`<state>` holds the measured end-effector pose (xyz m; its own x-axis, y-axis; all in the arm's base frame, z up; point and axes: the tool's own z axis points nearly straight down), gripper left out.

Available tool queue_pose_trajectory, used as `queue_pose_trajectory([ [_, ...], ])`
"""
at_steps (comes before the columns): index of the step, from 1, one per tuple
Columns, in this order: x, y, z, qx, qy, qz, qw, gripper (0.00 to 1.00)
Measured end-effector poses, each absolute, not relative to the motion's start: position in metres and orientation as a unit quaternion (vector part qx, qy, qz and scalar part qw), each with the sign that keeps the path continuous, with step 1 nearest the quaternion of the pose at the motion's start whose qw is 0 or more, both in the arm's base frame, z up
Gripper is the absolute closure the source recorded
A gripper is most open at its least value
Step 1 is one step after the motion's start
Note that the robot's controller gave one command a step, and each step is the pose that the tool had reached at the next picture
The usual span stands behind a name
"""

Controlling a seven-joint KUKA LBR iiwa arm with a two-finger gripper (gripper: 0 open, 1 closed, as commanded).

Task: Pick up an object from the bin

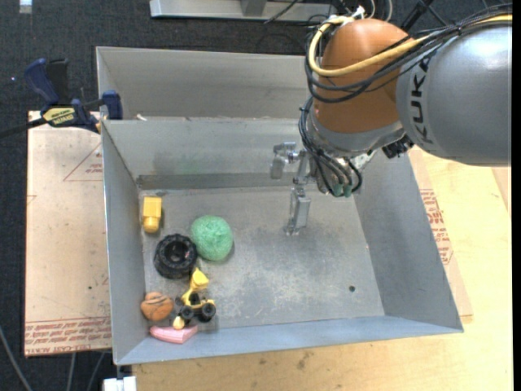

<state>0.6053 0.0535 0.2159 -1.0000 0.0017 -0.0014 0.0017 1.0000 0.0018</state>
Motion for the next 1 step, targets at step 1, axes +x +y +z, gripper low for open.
queue_pose_trajectory([
  [1, 0.6053, 0.0535, 0.2159, 0.001, 1.0, 0.001, 0.001, 0.0],
])
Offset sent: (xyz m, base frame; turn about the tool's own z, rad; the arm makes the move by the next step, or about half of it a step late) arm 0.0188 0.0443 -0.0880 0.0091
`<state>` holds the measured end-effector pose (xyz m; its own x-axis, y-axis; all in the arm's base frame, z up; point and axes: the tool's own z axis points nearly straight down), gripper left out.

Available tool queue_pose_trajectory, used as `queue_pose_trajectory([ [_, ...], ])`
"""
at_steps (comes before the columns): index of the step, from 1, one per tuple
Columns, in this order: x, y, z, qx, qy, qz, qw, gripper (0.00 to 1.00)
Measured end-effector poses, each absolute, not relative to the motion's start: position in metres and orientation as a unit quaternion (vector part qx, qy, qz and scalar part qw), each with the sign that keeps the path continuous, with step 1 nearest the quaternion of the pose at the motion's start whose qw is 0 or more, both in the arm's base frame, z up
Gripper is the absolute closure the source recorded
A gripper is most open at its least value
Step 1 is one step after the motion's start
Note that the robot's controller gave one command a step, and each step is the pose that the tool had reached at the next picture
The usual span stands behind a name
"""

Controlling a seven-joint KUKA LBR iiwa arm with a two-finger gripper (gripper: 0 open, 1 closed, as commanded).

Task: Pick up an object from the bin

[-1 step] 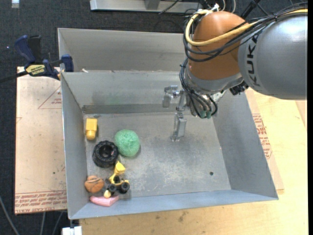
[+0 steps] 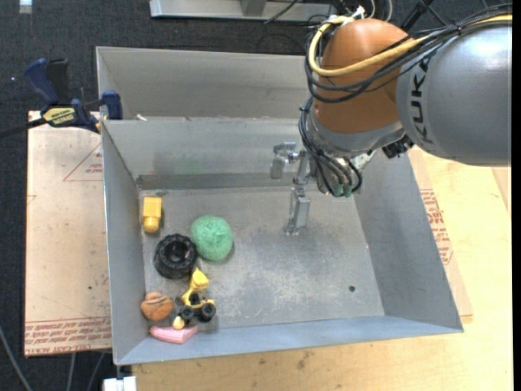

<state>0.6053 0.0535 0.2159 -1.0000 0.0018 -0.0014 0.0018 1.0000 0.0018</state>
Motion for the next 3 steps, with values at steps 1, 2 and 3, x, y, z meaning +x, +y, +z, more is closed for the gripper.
queue_pose_trajectory([
  [1, 0.618, 0.076, 0.175, 0.003, 1.0, 0.001, 0.006, 0.0],
  [2, 0.617, 0.105, 0.143, 0.009, 1.0, 0.001, -0.002, 0.0],
  [3, 0.591, 0.11, 0.1, -0.006, 1.0, 0.001, 0.003, 0.0],
])
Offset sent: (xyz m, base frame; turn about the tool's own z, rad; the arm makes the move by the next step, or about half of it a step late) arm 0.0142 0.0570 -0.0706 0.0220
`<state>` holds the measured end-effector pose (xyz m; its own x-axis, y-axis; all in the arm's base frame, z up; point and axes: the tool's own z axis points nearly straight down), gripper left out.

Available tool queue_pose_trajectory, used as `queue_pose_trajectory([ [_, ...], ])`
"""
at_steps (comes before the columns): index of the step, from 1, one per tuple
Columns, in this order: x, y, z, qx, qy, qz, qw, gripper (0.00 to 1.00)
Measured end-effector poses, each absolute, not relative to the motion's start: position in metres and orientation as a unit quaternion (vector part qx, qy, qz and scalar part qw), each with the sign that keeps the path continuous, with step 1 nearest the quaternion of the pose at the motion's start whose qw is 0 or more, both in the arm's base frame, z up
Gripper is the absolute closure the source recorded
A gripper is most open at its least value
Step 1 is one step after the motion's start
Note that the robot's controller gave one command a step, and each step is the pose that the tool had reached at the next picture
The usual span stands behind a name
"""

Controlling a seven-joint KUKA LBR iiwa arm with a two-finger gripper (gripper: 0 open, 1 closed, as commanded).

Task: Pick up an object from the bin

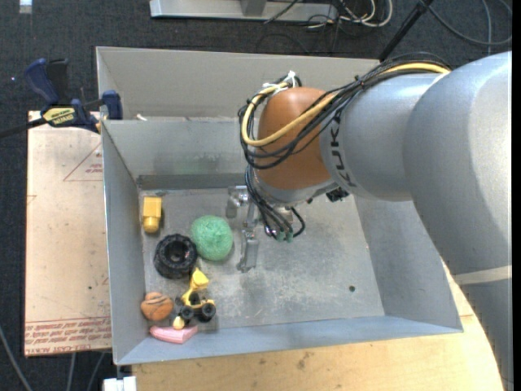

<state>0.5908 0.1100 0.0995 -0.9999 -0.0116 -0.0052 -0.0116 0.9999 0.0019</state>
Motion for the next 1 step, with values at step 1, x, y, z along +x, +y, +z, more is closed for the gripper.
queue_pose_trajectory([
  [1, 0.589, 0.133, 0.0749, 0.019, 1.0, 0.001, 0.0, 0.0],
])
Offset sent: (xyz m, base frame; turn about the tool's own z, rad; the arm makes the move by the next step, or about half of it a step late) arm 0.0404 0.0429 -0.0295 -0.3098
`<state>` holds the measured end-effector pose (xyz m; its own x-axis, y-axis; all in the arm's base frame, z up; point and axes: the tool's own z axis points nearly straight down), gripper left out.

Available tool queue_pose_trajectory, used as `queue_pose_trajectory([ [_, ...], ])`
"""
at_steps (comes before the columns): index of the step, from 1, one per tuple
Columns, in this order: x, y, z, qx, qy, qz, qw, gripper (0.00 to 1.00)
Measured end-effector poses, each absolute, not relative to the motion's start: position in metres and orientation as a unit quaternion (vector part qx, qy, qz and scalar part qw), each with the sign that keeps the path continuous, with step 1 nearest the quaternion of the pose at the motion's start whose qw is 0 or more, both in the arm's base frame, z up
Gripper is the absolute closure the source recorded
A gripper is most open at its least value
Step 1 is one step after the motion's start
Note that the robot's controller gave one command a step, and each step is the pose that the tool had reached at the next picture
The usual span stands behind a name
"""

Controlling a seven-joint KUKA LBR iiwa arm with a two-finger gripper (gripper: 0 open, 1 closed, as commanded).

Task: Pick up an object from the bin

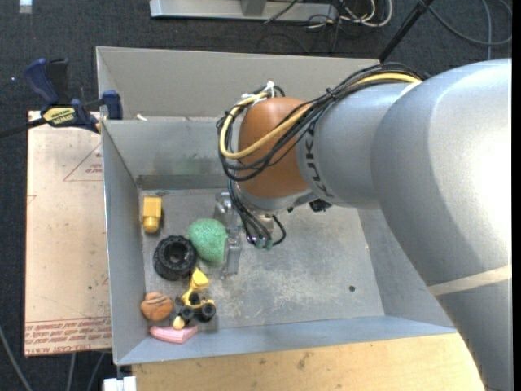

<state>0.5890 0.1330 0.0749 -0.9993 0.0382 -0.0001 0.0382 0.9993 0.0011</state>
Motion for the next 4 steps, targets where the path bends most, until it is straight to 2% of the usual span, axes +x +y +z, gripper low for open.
queue_pose_trajectory([
  [1, 0.632, 0.1533, 0.0701, -0.159, 0.987, 0.001, 0.002, 1.0],
  [4, 0.632, 0.1531, 0.07, -0.159, 0.987, 0.001, 0.002, 1.0],
])
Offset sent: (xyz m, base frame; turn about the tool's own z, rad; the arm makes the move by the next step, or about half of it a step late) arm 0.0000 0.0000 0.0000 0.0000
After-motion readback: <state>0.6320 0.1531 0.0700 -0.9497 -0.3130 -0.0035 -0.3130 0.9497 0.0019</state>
